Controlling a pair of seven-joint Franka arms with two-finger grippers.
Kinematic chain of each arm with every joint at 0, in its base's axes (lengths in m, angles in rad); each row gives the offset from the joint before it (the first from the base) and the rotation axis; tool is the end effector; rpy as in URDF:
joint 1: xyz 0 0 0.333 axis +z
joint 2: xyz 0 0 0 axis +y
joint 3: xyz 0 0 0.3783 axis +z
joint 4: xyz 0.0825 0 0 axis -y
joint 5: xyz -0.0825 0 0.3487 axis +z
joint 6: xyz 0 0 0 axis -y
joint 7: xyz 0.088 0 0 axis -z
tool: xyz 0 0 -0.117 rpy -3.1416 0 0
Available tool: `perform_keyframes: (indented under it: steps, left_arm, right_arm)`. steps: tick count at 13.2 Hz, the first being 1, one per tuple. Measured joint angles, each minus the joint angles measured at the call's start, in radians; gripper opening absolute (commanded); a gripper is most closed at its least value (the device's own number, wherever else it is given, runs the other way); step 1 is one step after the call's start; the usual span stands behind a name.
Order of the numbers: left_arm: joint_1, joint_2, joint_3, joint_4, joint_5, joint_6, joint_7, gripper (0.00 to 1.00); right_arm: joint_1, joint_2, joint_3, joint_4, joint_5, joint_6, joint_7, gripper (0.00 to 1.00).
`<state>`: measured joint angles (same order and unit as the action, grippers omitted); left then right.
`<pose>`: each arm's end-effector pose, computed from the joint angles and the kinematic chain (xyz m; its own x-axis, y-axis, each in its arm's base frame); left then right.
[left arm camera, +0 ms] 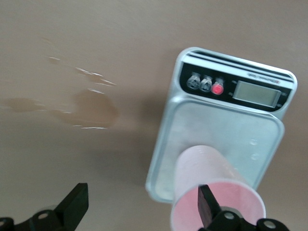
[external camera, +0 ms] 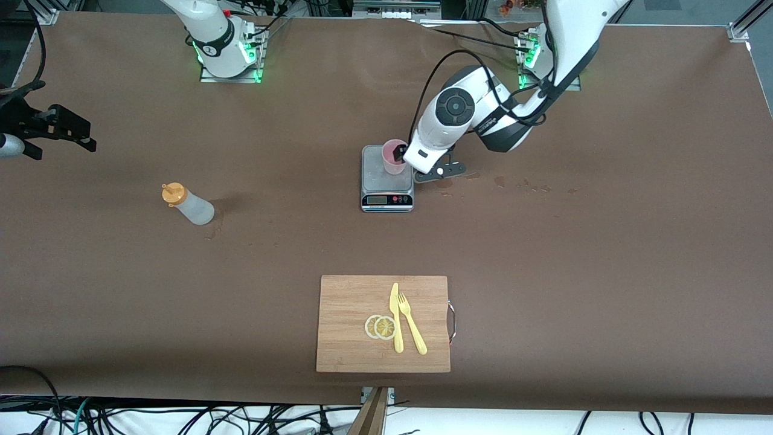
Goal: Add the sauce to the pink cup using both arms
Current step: 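Open the left gripper and release the cup on the scale, then withdraw the left gripper while the right gripper reaches the sauce bottle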
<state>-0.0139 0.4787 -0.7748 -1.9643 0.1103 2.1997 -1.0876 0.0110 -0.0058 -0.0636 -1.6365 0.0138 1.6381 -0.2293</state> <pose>0.4508 -0.3871 0.3529 0.9320 0.2527 -0.2600 0.2693 -0.9626 0.0295 0.5215 -0.0260 0.6569 0.9845 0.1748 0.0104 0.1750 -0.9845 -0.0121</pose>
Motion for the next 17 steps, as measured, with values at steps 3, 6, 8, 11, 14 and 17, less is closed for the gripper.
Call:
perform_keyframes:
  steps: [3,6,8,11,14,17]
  left_arm:
    - [0.017,-0.041,-0.006,0.133,-0.014,-0.273,0.003,1.00]
    - [0.034,-0.049,-0.009,0.278,-0.055,-0.537,0.061,1.00]
    - [0.103,-0.051,-0.008,0.358,-0.070,-0.695,0.178,1.00]
    - [0.257,-0.058,-0.005,0.431,-0.076,-0.802,0.315,1.00]
    - [0.359,-0.069,0.002,0.437,0.001,-0.806,0.334,1.00]
    - [0.446,-0.076,0.003,0.445,0.029,-0.803,0.347,1.00]
  right_arm:
    - [0.000,0.011,0.000,0.000,0.000,0.000,0.000,1.00]
    - [0.002,0.025,0.002,0.000,0.000,-0.001,-0.028,1.00]
    - [0.002,0.025,0.001,0.000,0.000,-0.003,-0.148,1.00]
    - [0.001,0.029,-0.016,0.000,0.018,-0.028,-0.327,1.00]
    - [-0.002,0.049,-0.072,-0.002,0.095,-0.043,-0.514,1.00]
    - [-0.037,0.102,-0.114,-0.005,0.209,-0.043,-0.750,1.00]
